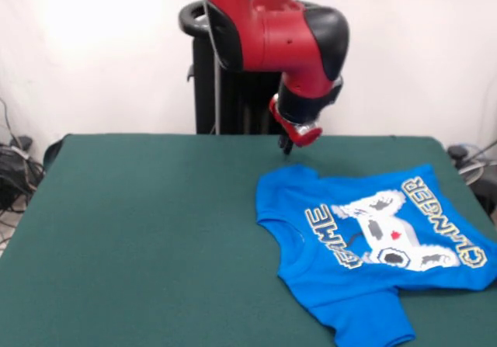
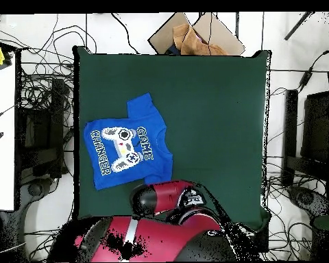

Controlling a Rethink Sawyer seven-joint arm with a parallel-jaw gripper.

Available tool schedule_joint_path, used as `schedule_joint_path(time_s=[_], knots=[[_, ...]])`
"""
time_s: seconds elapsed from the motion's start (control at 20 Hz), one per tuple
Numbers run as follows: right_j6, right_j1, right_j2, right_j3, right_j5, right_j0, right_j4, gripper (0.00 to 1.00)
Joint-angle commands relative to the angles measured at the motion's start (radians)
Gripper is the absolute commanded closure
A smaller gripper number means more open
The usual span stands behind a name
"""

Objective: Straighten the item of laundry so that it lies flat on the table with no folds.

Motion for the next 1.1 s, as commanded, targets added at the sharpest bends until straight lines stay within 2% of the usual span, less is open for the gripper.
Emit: schedule_joint_path(time_s=[0.05,0.25,0.4,0.5,0.7,1.1], knots=[[-0.143,-0.166,0.074,-0.052,0.117,-0.053,-0.018,1.0],[-0.162,-0.272,0.142,0.008,0.099,-0.117,-0.002,1.0],[-0.164,-0.305,0.195,0.024,0.054,-0.161,-0.007,1.0],[-0.143,-0.253,0.209,0.006,0.0,-0.175,-0.027,1.0],[-0.075,-0.076,0.175,-0.076,-0.126,-0.149,-0.072,1.0],[-0.018,0.015,0.118,-0.14,-0.206,-0.078,-0.078,1.0]])
